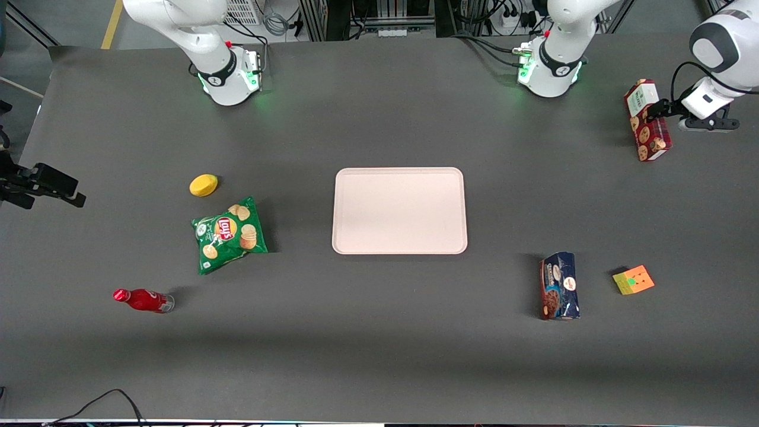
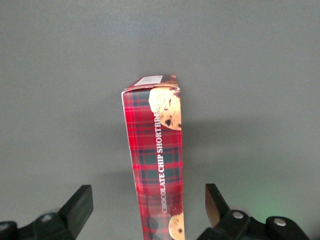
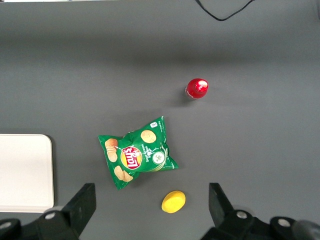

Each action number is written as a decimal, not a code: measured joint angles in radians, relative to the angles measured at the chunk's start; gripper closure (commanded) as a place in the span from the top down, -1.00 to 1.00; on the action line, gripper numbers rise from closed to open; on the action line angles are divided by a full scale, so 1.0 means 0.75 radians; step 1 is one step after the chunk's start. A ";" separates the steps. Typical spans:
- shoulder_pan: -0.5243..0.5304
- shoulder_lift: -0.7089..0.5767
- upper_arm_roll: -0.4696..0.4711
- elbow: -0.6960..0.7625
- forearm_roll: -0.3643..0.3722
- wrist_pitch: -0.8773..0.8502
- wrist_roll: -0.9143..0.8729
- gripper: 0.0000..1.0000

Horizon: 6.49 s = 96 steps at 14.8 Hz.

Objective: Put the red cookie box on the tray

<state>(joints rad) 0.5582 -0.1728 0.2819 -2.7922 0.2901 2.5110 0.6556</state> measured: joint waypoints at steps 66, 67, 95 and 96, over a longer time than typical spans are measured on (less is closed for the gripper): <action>-0.813 1.057 -1.219 1.208 0.223 -0.345 -2.107 -0.68; -0.815 1.058 -1.219 1.208 0.223 -0.346 -2.107 -0.61; -0.551 0.412 -0.885 1.360 -0.287 -0.835 -1.284 1.00; -0.546 0.367 -0.845 1.359 -0.290 -0.884 -1.221 1.00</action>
<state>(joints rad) 0.1488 0.1026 -0.3520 -1.7728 0.0723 1.8481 -0.2605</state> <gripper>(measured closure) 0.000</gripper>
